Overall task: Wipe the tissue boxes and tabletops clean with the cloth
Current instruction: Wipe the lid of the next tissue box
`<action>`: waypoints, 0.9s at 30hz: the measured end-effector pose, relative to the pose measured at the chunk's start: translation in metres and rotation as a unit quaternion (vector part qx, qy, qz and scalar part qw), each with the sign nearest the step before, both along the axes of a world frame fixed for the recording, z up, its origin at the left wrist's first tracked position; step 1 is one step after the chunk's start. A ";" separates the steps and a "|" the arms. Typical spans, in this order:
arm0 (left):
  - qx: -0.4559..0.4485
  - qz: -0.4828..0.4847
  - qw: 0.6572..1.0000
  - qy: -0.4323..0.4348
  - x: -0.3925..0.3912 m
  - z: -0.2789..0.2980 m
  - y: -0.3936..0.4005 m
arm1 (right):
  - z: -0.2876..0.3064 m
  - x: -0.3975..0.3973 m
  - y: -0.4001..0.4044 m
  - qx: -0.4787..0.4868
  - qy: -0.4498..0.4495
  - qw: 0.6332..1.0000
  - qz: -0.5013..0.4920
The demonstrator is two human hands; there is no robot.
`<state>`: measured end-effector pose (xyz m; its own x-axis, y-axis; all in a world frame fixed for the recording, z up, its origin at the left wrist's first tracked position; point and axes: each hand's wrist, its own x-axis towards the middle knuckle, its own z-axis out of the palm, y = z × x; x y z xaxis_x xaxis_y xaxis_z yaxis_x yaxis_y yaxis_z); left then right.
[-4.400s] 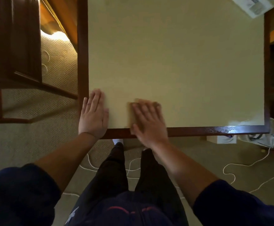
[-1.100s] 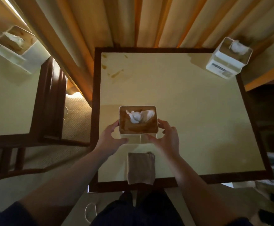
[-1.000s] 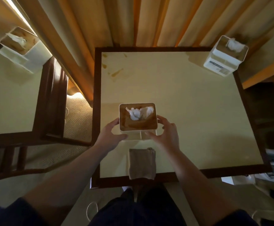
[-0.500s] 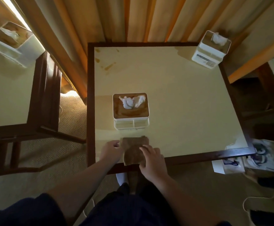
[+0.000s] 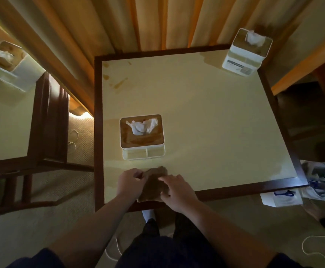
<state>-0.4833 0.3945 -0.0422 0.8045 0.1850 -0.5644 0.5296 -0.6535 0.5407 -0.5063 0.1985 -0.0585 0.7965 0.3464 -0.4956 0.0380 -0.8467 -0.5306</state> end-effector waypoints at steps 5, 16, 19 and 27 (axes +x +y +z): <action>0.023 -0.115 0.991 -0.059 -0.003 0.042 -0.017 | 0.018 0.024 -0.026 0.071 -0.015 0.997 0.003; -0.062 0.021 0.990 -0.127 0.024 0.075 -0.045 | 0.042 0.094 -0.043 0.070 -0.137 0.986 0.062; -0.043 0.077 0.987 -0.132 0.044 0.069 -0.050 | 0.051 0.114 -0.038 0.061 -0.141 0.988 0.016; 0.063 0.047 0.991 -0.106 0.097 0.051 -0.036 | 0.058 0.154 -0.018 0.029 -0.097 0.992 -0.071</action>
